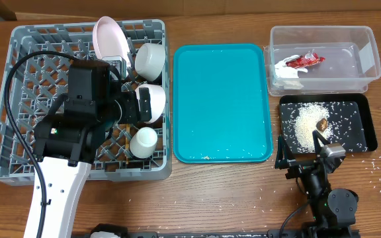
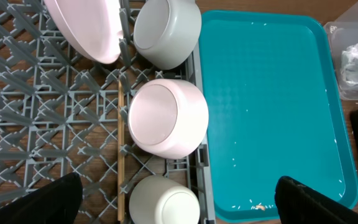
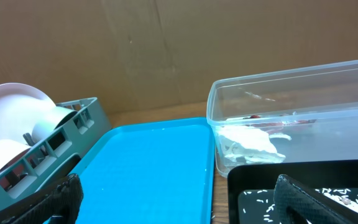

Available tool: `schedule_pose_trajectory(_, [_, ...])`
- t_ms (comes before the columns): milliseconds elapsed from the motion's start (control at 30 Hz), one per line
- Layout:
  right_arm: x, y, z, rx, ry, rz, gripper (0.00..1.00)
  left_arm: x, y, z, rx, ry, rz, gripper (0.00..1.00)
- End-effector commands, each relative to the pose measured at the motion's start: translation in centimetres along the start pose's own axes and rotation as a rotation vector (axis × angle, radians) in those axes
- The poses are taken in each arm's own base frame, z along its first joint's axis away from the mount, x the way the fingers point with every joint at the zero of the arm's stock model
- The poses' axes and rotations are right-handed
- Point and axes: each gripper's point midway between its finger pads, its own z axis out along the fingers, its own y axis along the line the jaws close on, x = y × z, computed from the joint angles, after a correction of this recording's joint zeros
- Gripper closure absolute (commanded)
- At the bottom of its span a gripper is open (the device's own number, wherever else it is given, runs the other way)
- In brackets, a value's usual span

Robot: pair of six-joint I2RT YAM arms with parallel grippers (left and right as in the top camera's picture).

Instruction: Sort waste into correct bins and load items into the dishwasher

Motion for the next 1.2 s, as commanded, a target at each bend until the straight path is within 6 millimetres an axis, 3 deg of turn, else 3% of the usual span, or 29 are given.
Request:
schedule_pose_trajectory(0, [0.2,-0.1,0.0,0.004,-0.003,-0.004,0.0,-0.4,-0.1,-0.2,0.01,-0.01,-0.024,0.0])
schedule_pose_trajectory(133, [0.2,-0.1,0.0,0.005,-0.003,-0.004,0.0,-0.3,0.0,-0.2,0.004,-0.008,-0.021,0.0])
schedule_pose_trajectory(233, [0.2,-0.1,0.0,0.004,-0.003,-0.004,0.0,0.2,2.0,-1.1,-0.107,-0.024,0.01,0.0])
schedule_pose_trajectory(367, [0.2,-0.1,0.0,0.004,-0.002,-0.004,0.0,0.1,4.4,-3.4,-0.224,-0.165,0.018,0.0])
schedule_pose_trajectory(467, [0.2,-0.1,0.0,0.005,-0.003,-0.004,0.0,0.5,4.7,-3.9,-0.202,-0.324,0.029,0.0])
schedule_pose_trajectory(700, [0.2,-0.1,0.0,0.004,-0.002,-0.004,0.0,4.4,2.5,-2.9,0.015,-0.668,0.221,0.0])
schedule_pose_trajectory(933, [0.2,-0.1,0.0,0.004,-0.003,-0.004,0.0,9.3,4.0,-0.1,-0.006,-0.776,0.213,0.0])
schedule_pose_trajectory(1167, [0.2,-0.1,0.0,0.005,-0.003,-0.004,0.0,11.4,6.5,2.3,-0.108,-0.812,0.169,0.0])
